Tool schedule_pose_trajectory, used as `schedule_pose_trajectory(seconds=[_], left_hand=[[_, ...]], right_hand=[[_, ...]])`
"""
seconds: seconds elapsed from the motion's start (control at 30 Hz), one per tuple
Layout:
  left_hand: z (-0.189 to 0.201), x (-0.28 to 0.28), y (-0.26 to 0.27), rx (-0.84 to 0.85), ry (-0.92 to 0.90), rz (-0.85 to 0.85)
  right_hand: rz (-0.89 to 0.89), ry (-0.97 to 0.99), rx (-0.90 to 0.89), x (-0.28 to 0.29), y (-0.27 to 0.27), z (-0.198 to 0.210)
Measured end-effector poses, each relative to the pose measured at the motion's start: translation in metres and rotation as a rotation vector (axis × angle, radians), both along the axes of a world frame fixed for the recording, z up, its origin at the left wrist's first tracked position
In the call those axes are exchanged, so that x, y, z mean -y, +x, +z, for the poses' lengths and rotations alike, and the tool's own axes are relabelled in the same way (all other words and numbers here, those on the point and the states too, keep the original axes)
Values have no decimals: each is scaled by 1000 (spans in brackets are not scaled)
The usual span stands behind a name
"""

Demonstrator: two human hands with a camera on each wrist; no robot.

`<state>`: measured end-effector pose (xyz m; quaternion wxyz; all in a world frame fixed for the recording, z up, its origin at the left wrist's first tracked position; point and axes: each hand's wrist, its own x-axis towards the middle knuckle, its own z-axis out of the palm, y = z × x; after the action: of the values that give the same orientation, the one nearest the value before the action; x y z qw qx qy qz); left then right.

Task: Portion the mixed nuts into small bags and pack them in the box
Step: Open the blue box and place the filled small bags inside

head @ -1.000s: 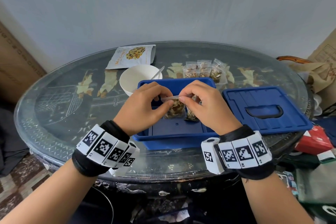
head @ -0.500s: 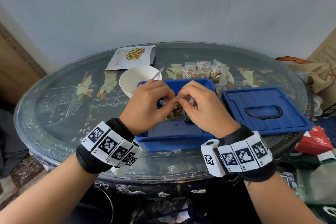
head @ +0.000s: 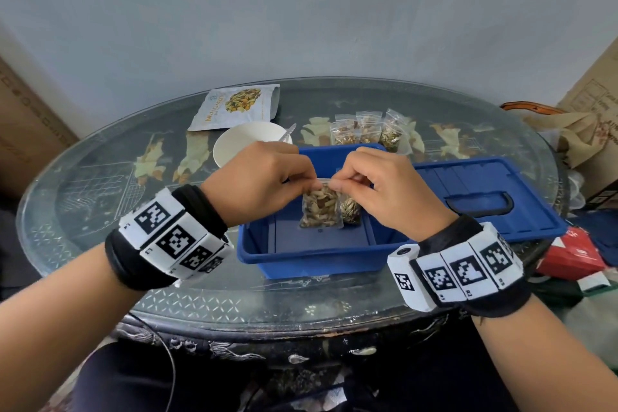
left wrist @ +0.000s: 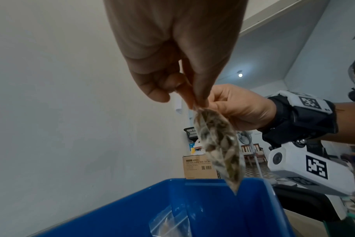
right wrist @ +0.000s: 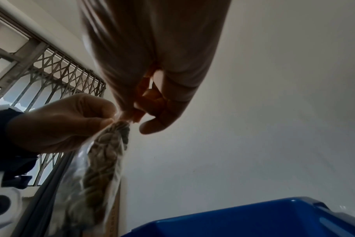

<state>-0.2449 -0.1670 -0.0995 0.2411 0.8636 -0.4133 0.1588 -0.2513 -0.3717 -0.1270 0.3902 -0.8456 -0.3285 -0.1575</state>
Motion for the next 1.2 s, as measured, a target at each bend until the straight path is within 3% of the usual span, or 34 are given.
schedule_pose_trajectory(seconds=[0.27, 0.37, 0.5, 0.67, 0.83, 1.07, 1.2], left_hand=[[16, 20, 34, -213, 121, 30], [9, 40, 49, -317, 268, 89], [-9, 72, 73, -419, 500, 46], [-40, 103, 97, -617, 692, 9], [-69, 114, 107, -792, 727, 12], [-84, 110, 116, -768, 726, 113], [-88, 110, 114, -731, 717, 112]], right_hand=[[-15, -113, -191, 32, 30, 28], [-132, -133, -180, 56, 48, 38], [-236, -172, -237, 83, 80, 43], [-333, -278, -324, 104, 129, 21], [-390, -415, -445, 112, 172, -13], [-577, -611, -553, 111, 207, -51], [-634, -624, -538, 106, 212, -62]])
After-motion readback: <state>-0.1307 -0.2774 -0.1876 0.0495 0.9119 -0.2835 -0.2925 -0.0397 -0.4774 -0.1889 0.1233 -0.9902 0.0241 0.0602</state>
